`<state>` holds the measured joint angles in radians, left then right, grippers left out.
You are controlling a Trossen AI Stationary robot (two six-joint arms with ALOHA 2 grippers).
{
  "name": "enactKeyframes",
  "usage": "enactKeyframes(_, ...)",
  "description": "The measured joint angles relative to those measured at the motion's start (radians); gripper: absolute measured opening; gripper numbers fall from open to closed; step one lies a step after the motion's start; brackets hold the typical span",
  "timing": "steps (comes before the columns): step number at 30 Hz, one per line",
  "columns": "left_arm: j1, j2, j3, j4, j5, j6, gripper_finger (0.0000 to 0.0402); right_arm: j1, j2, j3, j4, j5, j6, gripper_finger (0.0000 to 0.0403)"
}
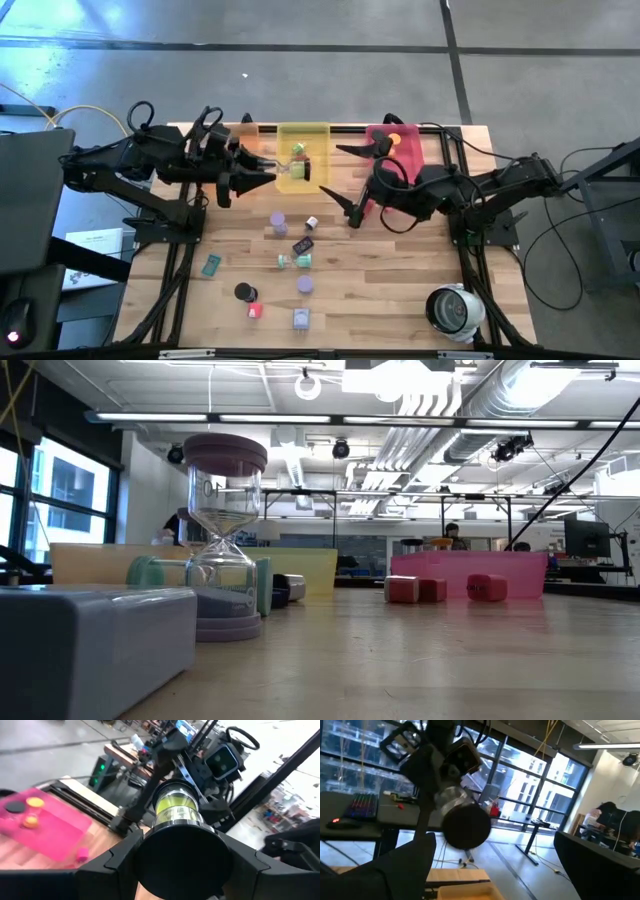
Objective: Pick & Place Office items
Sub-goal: Put the green sand timer into the pink bin
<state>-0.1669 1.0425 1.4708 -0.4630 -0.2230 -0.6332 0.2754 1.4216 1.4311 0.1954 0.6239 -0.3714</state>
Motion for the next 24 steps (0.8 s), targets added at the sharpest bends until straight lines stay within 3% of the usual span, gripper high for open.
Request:
enactKeyframes(8,0.015,0.037,0.002,0.055,0.035,-0.048,0.0200,-0.017,0.044,0.000,0.012,-0.152,-0.045,0.0396)
enactKeyframes(13,0.027,0.041,0.001,0.071,0.030,-0.071,0.0200,0.003,0.065,-0.002,0.048,-0.155,-0.124,0.0396)
enactKeyframes(24,0.027,0.070,0.000,0.105,0.030,-0.072,0.0200,0.006,0.072,0.000,0.054,-0.135,-0.124,0.0396)
